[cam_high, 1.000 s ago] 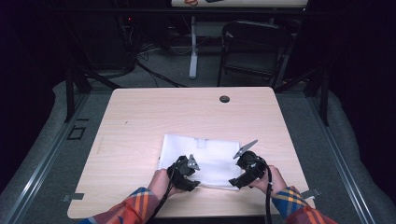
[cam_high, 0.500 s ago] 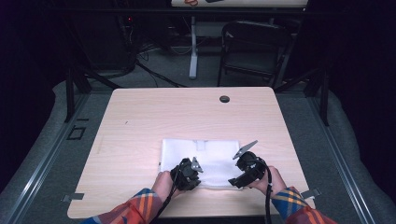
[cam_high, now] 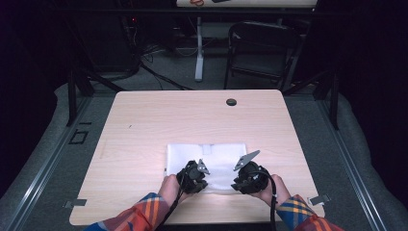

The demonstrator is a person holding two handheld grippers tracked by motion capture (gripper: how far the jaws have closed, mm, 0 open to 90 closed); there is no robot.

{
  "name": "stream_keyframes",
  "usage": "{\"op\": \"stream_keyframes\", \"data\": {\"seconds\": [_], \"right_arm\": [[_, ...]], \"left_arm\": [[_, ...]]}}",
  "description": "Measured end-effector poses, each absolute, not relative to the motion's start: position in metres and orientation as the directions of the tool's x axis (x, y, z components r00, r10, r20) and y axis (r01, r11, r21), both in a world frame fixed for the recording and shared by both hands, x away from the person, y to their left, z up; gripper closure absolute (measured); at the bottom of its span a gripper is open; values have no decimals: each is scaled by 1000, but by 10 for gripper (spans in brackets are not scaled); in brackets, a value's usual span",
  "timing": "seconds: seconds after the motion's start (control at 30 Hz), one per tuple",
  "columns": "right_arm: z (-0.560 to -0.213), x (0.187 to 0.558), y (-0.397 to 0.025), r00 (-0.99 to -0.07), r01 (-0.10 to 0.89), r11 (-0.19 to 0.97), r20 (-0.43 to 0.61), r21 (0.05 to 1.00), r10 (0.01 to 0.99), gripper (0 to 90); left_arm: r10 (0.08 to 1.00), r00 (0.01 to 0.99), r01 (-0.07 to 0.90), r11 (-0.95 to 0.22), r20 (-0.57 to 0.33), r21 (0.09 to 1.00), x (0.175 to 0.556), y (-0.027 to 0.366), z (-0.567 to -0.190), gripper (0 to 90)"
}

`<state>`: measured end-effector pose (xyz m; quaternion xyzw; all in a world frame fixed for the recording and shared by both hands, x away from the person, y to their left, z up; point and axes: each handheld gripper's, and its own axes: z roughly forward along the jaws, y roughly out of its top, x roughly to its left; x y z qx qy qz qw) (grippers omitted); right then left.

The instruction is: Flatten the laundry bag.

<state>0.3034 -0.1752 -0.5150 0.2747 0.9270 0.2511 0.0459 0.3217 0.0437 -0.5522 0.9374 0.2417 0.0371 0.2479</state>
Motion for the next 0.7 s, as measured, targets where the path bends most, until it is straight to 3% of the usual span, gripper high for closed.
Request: {"op": "stream_keyframes", "data": {"seconds": [0.1,0.37,0.7], "right_arm": [[-520,298,-164,-865,448,746,27,492,501,900],[-535,298,-148,-885,411,795,-16,446,466,900],[-547,300,-141,-883,372,808,-95,457,460,900]], "left_arm": [[475,879,433,-754,-45,494,322,43,-551,872],[488,871,438,-731,-48,523,322,42,-547,872],[488,872,434,-727,-45,532,322,43,-545,872]]}}
